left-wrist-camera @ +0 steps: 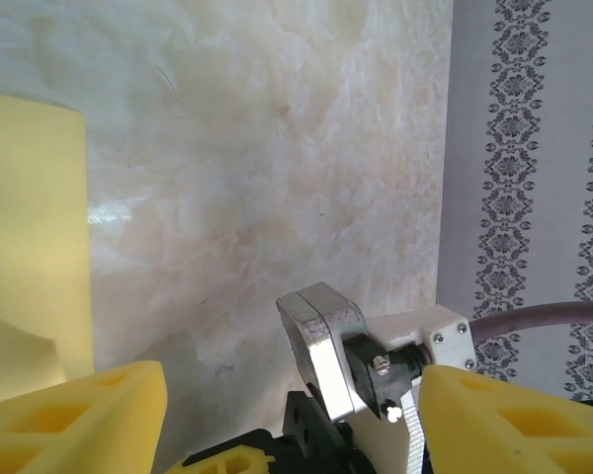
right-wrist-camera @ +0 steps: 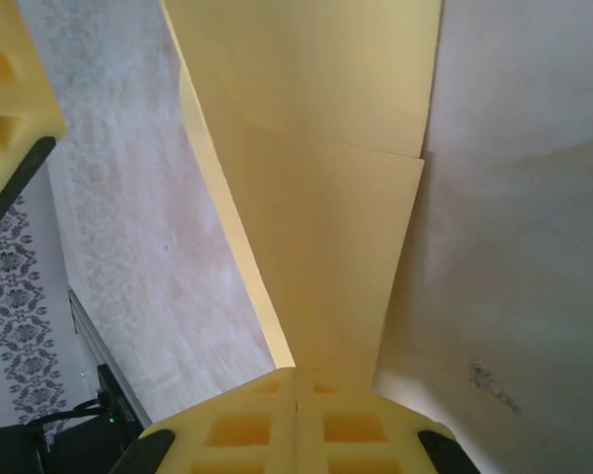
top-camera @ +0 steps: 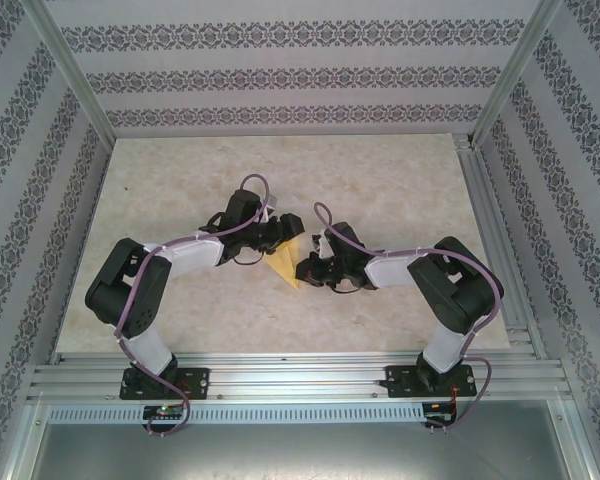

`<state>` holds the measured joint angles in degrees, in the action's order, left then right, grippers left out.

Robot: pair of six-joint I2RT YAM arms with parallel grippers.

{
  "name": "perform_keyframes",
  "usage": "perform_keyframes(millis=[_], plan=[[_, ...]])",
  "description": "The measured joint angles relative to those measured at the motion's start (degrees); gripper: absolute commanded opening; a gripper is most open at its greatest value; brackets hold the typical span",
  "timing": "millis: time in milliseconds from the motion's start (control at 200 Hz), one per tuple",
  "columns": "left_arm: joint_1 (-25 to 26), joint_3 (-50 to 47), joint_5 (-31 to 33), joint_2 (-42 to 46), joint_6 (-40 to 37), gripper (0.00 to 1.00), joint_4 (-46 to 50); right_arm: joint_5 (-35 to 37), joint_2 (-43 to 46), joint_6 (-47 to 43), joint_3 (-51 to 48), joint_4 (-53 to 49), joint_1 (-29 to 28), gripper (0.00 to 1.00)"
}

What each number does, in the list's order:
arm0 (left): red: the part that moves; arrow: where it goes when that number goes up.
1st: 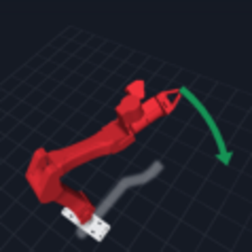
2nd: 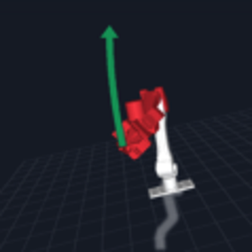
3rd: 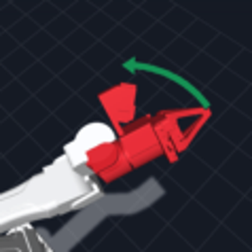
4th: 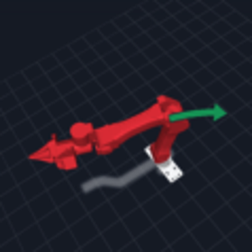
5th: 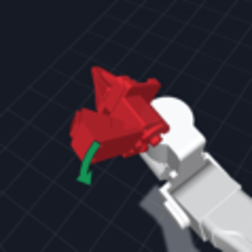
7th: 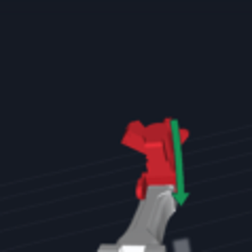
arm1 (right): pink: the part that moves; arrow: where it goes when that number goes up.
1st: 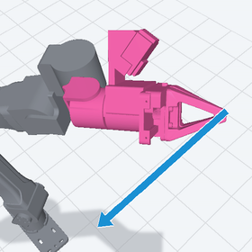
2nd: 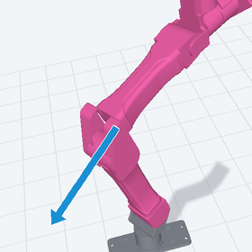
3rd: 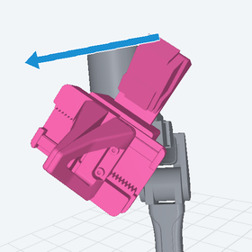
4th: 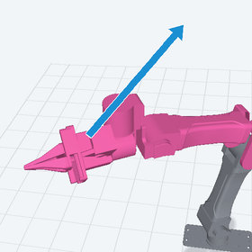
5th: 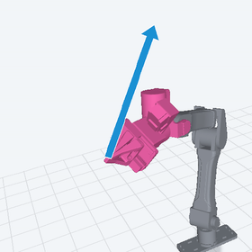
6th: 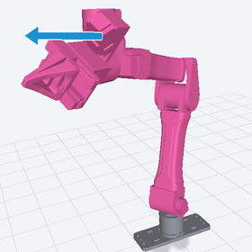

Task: Fold a paper plane with a square sheet of paper (pick it up from the middle)
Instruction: Fourth fold the wing at the center of the table.

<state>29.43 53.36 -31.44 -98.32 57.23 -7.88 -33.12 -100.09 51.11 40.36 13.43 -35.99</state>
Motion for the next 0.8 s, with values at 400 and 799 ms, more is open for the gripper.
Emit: perform_keyframes(millis=[400,799], plan=[[0.0,-1.22,0.85,-0.57,-1.31,0.46,1.27,0.04,-1.44,6.03,-5.29,9.29,2.27,0.09],[0.0,-1.25,2.38,-3.69,-1.44,0.41,2.29,3.06,0.15,-3.45,3.1,-5.14,1.2,0.25]])
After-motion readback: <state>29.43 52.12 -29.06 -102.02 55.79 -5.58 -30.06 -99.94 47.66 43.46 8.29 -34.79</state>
